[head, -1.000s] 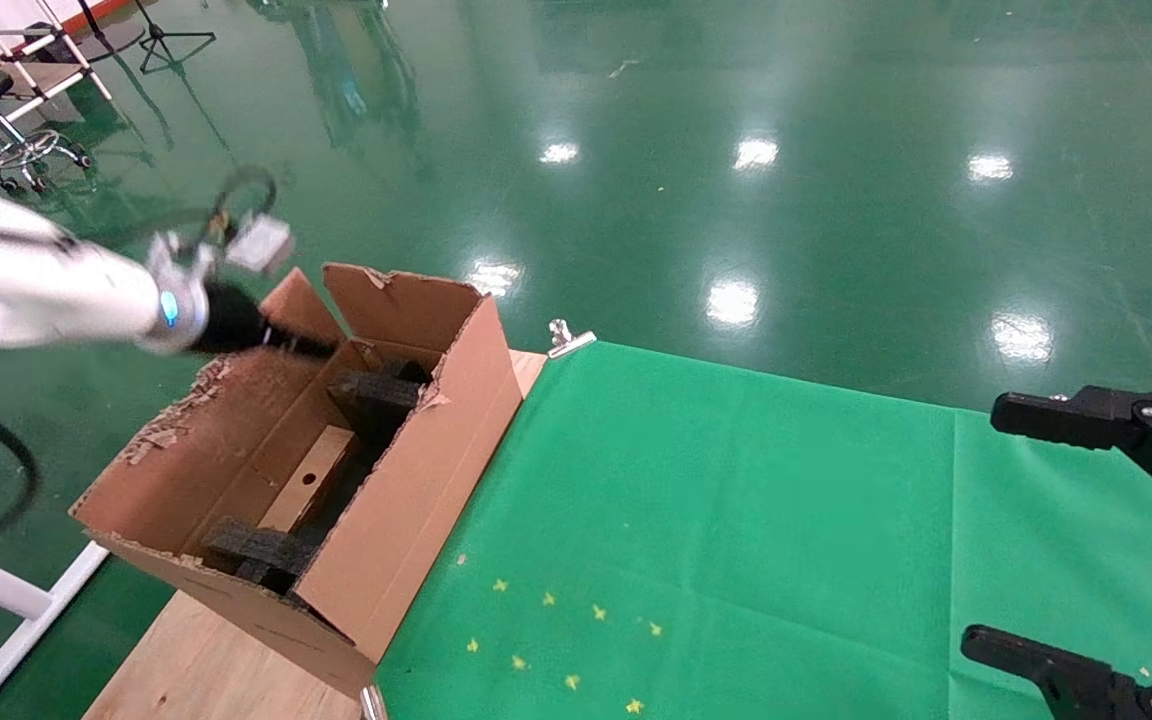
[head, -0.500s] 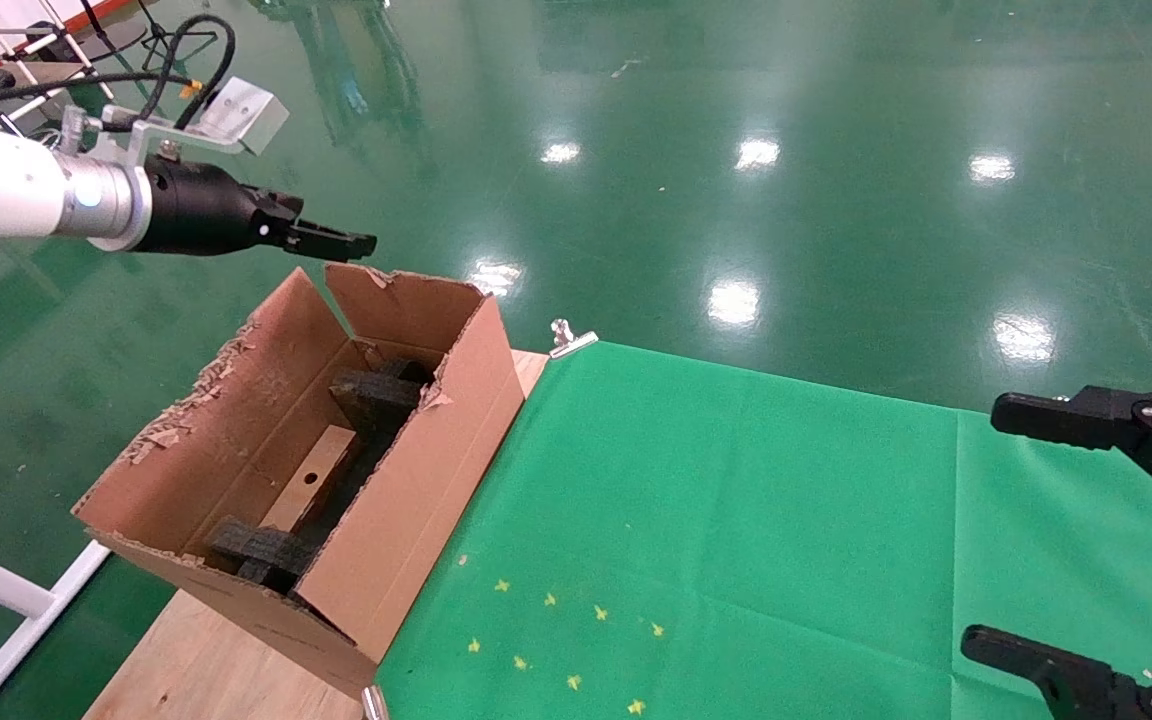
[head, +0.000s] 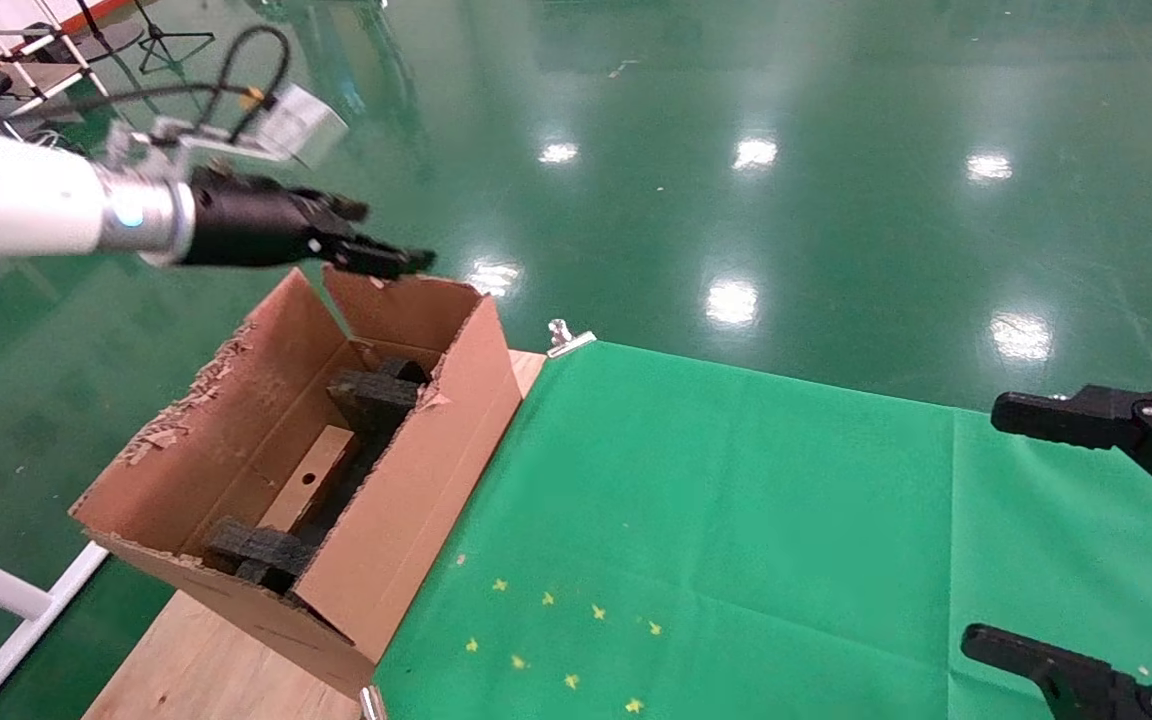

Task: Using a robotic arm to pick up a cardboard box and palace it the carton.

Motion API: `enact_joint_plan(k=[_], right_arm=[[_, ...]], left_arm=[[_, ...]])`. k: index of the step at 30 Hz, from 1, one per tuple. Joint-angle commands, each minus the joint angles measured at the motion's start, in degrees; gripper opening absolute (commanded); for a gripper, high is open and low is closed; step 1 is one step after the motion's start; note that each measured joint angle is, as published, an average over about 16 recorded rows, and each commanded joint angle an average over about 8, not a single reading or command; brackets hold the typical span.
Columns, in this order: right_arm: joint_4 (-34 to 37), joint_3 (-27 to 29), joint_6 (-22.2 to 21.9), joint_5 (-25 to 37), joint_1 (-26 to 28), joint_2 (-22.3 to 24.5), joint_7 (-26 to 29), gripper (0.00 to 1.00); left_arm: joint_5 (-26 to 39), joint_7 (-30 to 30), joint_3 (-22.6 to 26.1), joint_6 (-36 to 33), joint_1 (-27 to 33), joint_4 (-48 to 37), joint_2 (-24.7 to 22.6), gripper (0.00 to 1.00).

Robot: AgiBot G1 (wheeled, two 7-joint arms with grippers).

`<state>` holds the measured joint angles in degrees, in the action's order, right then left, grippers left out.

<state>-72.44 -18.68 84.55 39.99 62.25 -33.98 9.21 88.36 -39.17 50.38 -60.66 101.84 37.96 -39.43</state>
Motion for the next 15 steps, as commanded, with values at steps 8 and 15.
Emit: enact_joint_plan(k=[8,15], right_arm=[[0.00,-0.01,0.00,-0.01,0.00,0.00,-0.01,1.00],[0.00,-0.02,0.00,-0.01,0.01,0.01,-0.01,1.00]], left_arm=[[-7.86,4.81,-5.81,-4.23,-6.81,6.02,0.75,1.00],[-14.04,8.58,-10.38,-7.56,-12.16,10.75,1.33,1.00]])
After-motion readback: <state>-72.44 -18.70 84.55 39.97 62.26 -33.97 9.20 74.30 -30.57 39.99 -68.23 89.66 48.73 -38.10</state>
